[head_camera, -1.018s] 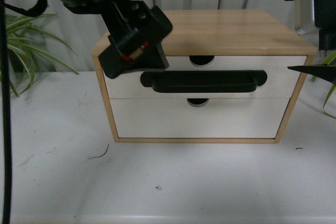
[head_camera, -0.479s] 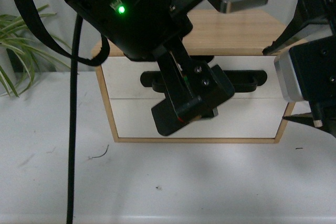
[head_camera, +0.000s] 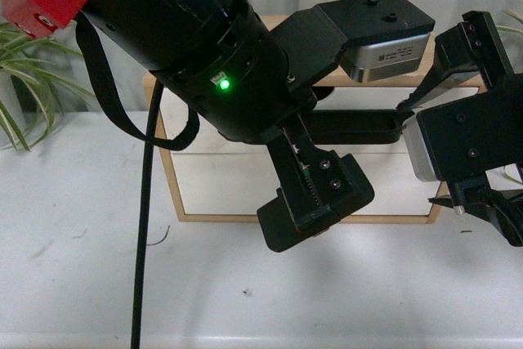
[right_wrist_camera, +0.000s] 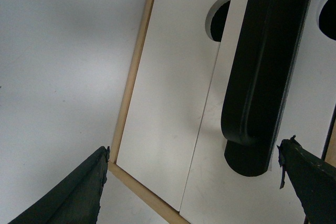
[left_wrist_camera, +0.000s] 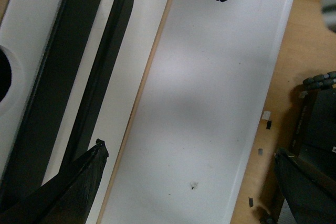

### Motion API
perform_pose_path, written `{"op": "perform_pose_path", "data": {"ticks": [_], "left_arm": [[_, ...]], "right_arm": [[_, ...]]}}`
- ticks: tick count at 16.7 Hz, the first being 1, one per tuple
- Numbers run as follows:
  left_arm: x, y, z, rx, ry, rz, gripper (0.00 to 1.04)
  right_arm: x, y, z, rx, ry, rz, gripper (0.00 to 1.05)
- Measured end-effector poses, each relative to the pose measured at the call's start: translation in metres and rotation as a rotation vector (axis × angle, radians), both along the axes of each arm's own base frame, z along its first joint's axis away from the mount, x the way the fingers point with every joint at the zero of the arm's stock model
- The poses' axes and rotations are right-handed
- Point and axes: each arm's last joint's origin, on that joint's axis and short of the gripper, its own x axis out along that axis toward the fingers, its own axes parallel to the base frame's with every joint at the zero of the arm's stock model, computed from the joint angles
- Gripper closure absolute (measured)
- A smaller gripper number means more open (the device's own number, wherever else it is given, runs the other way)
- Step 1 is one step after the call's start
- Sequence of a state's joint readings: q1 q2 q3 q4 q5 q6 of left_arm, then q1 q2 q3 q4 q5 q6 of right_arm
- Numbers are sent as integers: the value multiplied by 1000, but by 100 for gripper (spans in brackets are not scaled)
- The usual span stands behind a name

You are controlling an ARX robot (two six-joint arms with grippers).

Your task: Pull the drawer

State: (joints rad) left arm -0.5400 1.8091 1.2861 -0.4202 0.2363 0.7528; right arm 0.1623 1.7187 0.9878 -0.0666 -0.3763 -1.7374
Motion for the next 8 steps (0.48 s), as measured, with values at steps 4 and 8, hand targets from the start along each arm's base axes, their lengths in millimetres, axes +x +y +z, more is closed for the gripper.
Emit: {"op": "perform_pose_path", "data": {"ticks": [4, 8], "left_arm": [[5, -4, -8, -5, 2, 12, 7], [18, -2, -5, -24, -25, 57, 7]], "right_arm": [[5, -1, -4, -1, 5, -8, 6], [7, 9, -8, 17, 17, 6, 6]]}}
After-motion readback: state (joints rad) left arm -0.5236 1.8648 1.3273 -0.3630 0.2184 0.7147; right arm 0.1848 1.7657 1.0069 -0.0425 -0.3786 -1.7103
